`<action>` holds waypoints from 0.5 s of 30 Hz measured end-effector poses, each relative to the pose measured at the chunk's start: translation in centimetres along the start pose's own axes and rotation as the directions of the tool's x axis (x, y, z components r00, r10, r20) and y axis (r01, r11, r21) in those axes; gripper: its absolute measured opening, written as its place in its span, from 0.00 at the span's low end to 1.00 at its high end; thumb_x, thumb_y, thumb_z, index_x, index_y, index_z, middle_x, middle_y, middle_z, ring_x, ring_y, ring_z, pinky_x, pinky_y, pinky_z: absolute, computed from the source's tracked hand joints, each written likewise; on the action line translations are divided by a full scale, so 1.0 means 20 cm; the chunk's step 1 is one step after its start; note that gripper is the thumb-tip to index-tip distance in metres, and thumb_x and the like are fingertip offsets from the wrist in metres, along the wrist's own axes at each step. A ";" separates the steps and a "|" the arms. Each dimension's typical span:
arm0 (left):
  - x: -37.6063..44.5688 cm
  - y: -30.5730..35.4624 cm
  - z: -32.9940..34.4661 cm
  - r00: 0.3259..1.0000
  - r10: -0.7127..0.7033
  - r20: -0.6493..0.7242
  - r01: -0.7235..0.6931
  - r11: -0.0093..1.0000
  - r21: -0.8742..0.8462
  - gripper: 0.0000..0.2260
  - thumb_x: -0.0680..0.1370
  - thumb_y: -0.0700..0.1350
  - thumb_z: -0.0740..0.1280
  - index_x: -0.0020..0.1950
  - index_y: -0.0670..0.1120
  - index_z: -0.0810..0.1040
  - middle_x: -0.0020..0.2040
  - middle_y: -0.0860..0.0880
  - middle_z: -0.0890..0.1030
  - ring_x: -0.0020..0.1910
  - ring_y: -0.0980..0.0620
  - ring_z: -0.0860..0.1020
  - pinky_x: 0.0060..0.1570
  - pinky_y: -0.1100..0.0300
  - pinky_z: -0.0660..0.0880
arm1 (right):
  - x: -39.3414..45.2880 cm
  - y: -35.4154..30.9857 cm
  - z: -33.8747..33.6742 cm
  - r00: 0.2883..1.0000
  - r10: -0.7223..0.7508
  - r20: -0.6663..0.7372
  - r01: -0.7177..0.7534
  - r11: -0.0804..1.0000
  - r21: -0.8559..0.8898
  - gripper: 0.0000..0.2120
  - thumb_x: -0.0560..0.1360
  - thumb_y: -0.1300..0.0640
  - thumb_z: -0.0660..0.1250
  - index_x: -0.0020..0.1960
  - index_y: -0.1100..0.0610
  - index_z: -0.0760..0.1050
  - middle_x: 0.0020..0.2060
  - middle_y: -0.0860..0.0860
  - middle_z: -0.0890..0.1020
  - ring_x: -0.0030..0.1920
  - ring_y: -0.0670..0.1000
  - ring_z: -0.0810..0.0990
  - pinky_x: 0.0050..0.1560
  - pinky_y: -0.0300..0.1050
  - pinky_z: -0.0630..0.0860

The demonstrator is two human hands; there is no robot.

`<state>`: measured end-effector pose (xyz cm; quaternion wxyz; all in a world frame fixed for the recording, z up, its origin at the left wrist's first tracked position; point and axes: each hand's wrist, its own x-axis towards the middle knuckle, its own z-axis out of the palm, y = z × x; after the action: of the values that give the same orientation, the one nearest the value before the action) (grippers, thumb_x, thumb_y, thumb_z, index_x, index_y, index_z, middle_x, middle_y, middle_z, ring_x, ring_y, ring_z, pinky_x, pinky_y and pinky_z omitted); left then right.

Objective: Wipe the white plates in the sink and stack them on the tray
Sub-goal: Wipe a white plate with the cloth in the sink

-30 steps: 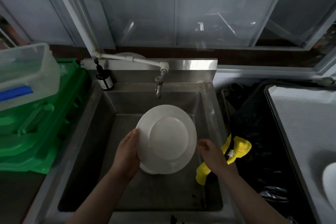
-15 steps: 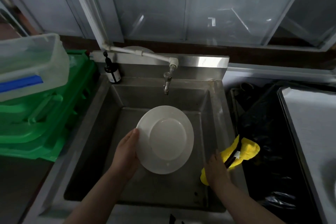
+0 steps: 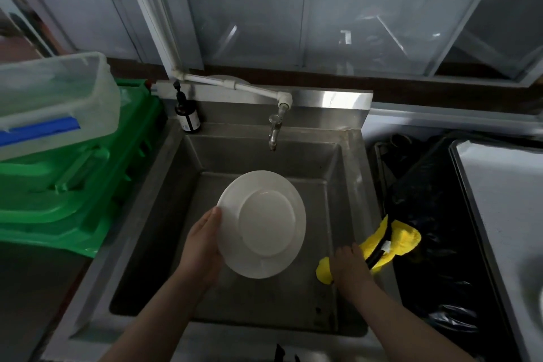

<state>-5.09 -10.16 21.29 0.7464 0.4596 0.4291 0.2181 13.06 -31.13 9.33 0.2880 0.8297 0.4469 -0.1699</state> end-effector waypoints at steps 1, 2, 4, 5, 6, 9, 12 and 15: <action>0.00 0.00 0.00 1.000 -0.004 -0.005 0.004 1.000 -0.004 0.13 0.85 0.47 0.58 0.58 0.45 0.80 0.54 0.39 0.84 0.54 0.38 0.82 0.55 0.39 0.77 | 0.00 0.00 -0.01 1.000 -0.023 -0.020 0.023 0.999 0.031 0.18 0.67 0.54 0.76 0.53 0.61 0.80 0.47 0.61 0.81 0.49 0.63 0.79 0.58 0.56 0.66; 0.00 0.00 -0.01 1.000 -0.009 -0.011 0.009 1.000 -0.006 0.12 0.85 0.47 0.58 0.58 0.46 0.80 0.54 0.40 0.84 0.53 0.38 0.82 0.54 0.40 0.78 | 0.00 0.00 -0.03 0.999 -0.031 -0.038 0.034 0.995 0.092 0.20 0.53 0.55 0.83 0.41 0.61 0.82 0.37 0.60 0.80 0.38 0.63 0.79 0.50 0.54 0.67; 0.00 0.00 -0.01 1.000 -0.008 -0.015 0.008 1.000 -0.002 0.12 0.85 0.47 0.58 0.57 0.47 0.80 0.53 0.42 0.84 0.52 0.40 0.82 0.50 0.44 0.79 | -0.04 0.01 -0.10 1.000 0.009 -0.030 -0.004 0.984 0.178 0.22 0.51 0.57 0.83 0.41 0.63 0.81 0.38 0.61 0.80 0.39 0.62 0.79 0.49 0.56 0.71; 0.00 0.00 -0.01 1.000 -0.008 -0.015 0.008 1.000 -0.002 0.12 0.85 0.48 0.58 0.57 0.47 0.80 0.53 0.42 0.85 0.52 0.40 0.82 0.49 0.45 0.79 | -0.07 0.01 -0.15 0.999 0.032 -0.038 -0.024 0.980 0.197 0.20 0.63 0.57 0.77 0.53 0.63 0.79 0.49 0.60 0.79 0.50 0.62 0.78 0.56 0.56 0.70; 0.00 0.00 -0.01 1.000 -0.010 -0.019 0.010 1.000 -0.001 0.12 0.85 0.48 0.58 0.57 0.47 0.80 0.53 0.42 0.84 0.53 0.40 0.82 0.48 0.46 0.79 | -0.08 0.01 -0.17 0.993 0.067 -0.097 -0.045 0.975 0.217 0.19 0.72 0.58 0.69 0.62 0.60 0.75 0.57 0.58 0.76 0.59 0.61 0.74 0.61 0.54 0.67; 0.01 0.01 0.00 1.000 -0.013 -0.028 0.013 1.000 0.002 0.12 0.85 0.48 0.58 0.58 0.48 0.80 0.55 0.42 0.84 0.53 0.40 0.82 0.47 0.46 0.79 | -0.08 0.02 -0.22 0.969 0.162 -0.187 -0.078 0.916 0.393 0.16 0.77 0.58 0.60 0.65 0.55 0.70 0.61 0.54 0.73 0.63 0.57 0.72 0.61 0.52 0.67; 0.00 0.02 0.01 1.000 -0.003 -0.028 0.003 1.000 0.004 0.12 0.85 0.48 0.58 0.58 0.48 0.80 0.55 0.41 0.84 0.54 0.39 0.81 0.49 0.46 0.79 | -0.09 0.05 -0.29 0.937 0.250 -0.243 -0.030 0.753 0.657 0.15 0.78 0.59 0.59 0.64 0.56 0.72 0.58 0.55 0.75 0.60 0.58 0.74 0.55 0.51 0.71; -0.01 0.03 0.03 1.000 0.009 -0.029 -0.009 1.000 0.001 0.12 0.85 0.48 0.58 0.57 0.48 0.80 0.55 0.41 0.84 0.55 0.39 0.81 0.52 0.44 0.79 | -0.11 0.09 -0.35 0.920 0.305 -0.247 0.050 0.531 0.846 0.16 0.80 0.59 0.59 0.67 0.58 0.71 0.59 0.57 0.74 0.61 0.59 0.74 0.57 0.49 0.71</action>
<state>-4.73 -10.29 22.01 0.7389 0.4588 0.4379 0.2276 13.58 -28.81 16.54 -0.2209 0.9122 0.2926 -0.1832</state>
